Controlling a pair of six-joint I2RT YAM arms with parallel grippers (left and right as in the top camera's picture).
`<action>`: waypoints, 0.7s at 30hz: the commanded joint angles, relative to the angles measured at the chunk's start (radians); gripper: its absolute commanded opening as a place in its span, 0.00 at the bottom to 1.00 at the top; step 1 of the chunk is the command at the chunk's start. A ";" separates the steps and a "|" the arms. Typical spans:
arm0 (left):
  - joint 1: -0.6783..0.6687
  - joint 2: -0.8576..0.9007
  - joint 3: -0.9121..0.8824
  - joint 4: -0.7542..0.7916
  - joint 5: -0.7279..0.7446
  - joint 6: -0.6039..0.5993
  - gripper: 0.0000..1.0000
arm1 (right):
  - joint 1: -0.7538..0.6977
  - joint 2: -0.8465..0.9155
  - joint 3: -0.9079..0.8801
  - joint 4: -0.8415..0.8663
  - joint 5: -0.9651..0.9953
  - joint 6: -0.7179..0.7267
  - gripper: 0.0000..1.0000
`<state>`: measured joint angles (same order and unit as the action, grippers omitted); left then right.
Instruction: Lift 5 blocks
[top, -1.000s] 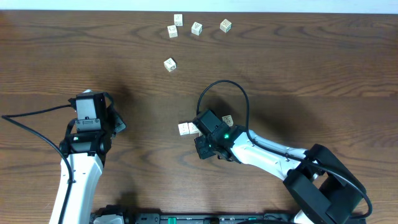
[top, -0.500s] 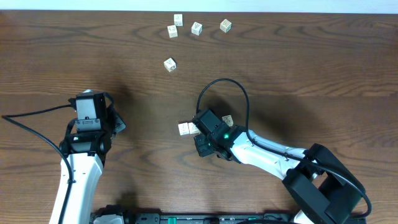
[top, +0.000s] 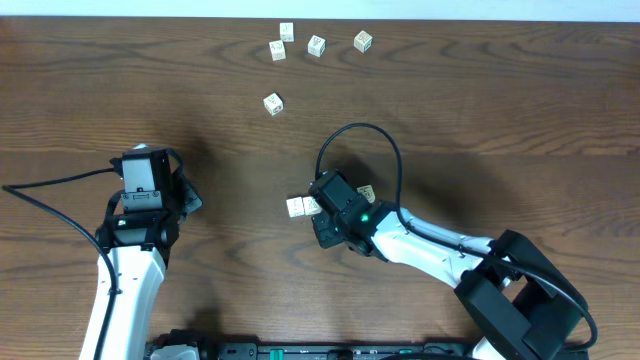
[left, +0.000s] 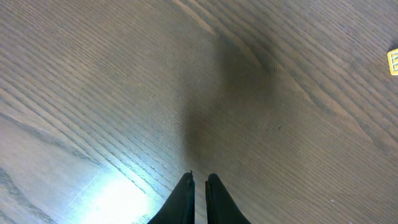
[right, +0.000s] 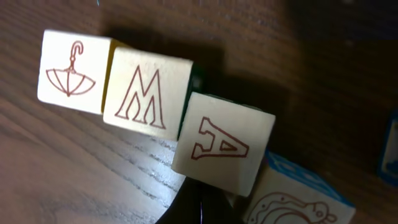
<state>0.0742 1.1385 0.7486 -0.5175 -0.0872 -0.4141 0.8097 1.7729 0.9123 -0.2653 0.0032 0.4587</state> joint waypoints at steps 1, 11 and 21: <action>0.004 -0.003 0.014 -0.002 -0.002 0.014 0.09 | -0.028 0.011 -0.005 0.012 0.023 -0.031 0.01; 0.004 -0.003 0.014 -0.002 -0.002 0.014 0.09 | -0.038 0.011 -0.005 0.011 -0.057 -0.109 0.01; 0.004 -0.003 0.014 -0.002 -0.002 0.014 0.09 | 0.023 0.002 -0.001 -0.071 -0.106 -0.090 0.01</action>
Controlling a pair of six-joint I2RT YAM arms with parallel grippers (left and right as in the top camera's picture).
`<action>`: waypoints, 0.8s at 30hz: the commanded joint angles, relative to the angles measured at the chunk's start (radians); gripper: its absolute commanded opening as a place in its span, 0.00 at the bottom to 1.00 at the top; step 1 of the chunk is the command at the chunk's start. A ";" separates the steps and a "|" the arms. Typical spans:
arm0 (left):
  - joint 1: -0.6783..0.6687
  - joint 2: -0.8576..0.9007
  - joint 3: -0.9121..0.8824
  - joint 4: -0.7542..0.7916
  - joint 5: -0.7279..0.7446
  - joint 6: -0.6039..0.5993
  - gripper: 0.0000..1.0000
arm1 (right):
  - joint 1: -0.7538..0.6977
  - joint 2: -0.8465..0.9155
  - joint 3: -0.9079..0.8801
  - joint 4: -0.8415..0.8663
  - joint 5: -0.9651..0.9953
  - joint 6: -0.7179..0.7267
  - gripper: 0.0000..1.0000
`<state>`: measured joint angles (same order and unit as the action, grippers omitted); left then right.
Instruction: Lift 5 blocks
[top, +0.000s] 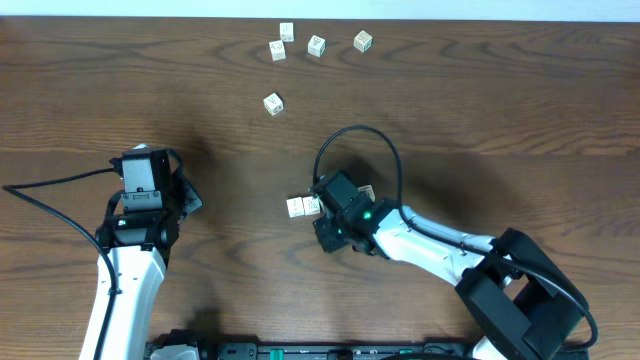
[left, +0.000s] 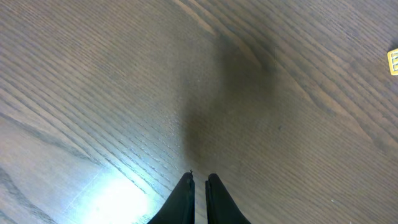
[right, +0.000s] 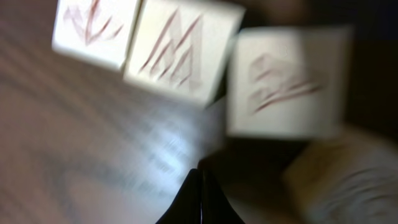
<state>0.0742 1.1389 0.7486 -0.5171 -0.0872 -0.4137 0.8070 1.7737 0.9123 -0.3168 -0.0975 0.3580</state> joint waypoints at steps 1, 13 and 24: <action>0.004 -0.003 0.014 -0.002 -0.002 0.013 0.09 | 0.026 -0.001 0.001 -0.033 0.007 0.028 0.01; 0.004 -0.003 0.014 -0.008 -0.002 0.014 0.09 | 0.025 -0.002 0.020 -0.123 0.102 0.151 0.01; 0.004 -0.003 0.014 -0.010 -0.002 0.013 0.09 | -0.011 -0.002 0.026 -0.174 0.232 0.169 0.01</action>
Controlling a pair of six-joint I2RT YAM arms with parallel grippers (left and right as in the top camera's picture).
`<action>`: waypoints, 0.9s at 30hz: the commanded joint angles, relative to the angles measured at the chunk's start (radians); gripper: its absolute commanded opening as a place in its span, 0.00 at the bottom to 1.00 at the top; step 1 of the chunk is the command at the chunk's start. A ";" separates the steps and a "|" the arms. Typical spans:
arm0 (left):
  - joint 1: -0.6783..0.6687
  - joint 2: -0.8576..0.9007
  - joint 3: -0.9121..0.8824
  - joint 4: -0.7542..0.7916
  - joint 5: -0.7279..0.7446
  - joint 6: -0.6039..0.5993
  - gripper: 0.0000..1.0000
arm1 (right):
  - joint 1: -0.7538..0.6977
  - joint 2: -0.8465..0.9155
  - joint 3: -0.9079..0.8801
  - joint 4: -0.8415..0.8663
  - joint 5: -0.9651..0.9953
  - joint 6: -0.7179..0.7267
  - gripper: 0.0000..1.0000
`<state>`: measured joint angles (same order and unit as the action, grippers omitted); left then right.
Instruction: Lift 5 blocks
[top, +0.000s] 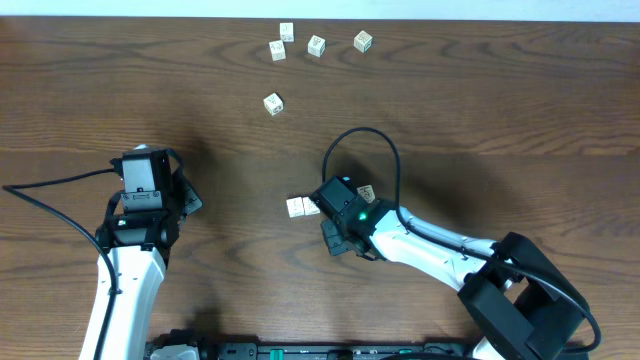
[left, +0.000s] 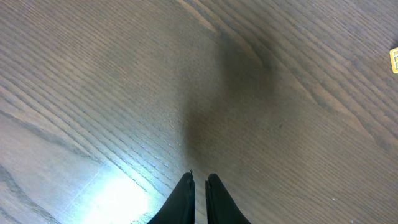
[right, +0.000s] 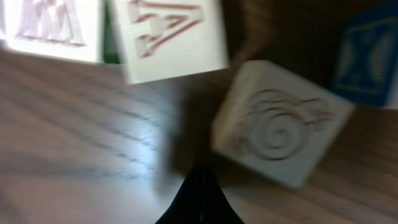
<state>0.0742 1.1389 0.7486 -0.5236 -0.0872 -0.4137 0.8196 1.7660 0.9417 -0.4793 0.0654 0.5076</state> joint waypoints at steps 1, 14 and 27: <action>0.004 -0.003 0.014 -0.004 -0.002 0.013 0.09 | -0.030 0.006 -0.004 -0.010 0.069 0.019 0.01; 0.004 -0.003 0.014 -0.004 -0.002 0.013 0.09 | -0.074 0.006 -0.004 0.023 0.098 -0.010 0.01; 0.004 -0.003 0.014 -0.004 -0.002 0.013 0.09 | -0.075 0.006 -0.004 0.071 0.092 -0.053 0.01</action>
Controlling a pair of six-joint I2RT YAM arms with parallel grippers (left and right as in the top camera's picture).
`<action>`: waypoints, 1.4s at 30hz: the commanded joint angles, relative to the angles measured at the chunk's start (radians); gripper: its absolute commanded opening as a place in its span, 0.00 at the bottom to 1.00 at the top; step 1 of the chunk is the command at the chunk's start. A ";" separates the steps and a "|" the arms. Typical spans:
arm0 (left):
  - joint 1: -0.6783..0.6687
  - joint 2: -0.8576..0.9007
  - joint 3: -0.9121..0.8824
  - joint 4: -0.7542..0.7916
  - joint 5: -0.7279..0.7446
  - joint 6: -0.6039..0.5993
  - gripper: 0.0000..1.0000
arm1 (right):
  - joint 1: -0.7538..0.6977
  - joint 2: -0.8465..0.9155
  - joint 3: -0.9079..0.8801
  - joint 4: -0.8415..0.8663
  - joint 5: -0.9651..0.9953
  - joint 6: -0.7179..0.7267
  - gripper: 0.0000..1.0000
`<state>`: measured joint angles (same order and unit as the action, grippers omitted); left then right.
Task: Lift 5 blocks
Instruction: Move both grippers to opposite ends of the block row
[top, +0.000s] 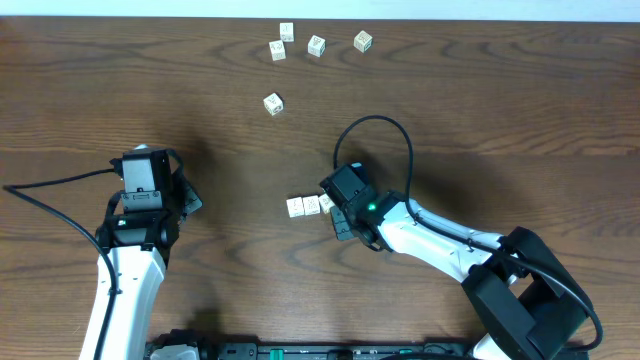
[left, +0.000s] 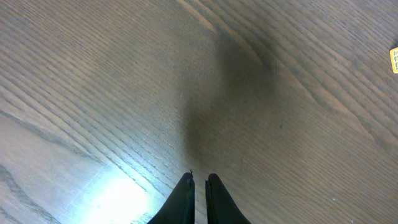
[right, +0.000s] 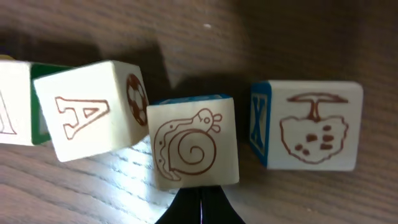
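Wooden picture blocks lie in a row on the brown table. In the right wrist view I see the edge of an M block, a tilted A block, a snail block and a mushroom block with a blue X side. My right gripper is shut, its tips right at the near edge of the snail block, holding nothing. From overhead the row's left blocks show beside that gripper. My left gripper is shut over bare wood, far left.
Several more blocks lie scattered at the far edge, with one nearer the middle. A yellow block peeks in at the right edge of the left wrist view. The right arm's black cable loops above the row.
My right gripper has shifted right along the row, from between the A and snail blocks to just under the snail block. The mushroom block has come into view. The left arm is unchanged.
My shut right gripper first sat under the A block, with umbrella, M, A and snail blocks in a row. Then the view blurred. Then it sat between A and snail, and now below the snail. The left gripper stayed shut in place.
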<state>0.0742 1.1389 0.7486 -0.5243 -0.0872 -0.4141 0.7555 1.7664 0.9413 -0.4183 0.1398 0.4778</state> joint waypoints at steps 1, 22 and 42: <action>0.004 -0.003 0.014 -0.003 -0.002 0.014 0.09 | -0.011 0.005 -0.003 0.013 0.017 -0.023 0.01; 0.004 -0.003 0.014 -0.003 -0.002 0.014 0.09 | -0.011 0.005 -0.003 0.039 0.017 -0.049 0.01; -0.198 0.003 0.014 0.013 0.058 0.084 0.07 | -0.171 -0.195 0.026 -0.172 0.017 0.041 0.01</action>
<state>-0.0795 1.1389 0.7486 -0.5148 -0.0517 -0.3580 0.6403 1.6154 0.9493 -0.5865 0.1539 0.4976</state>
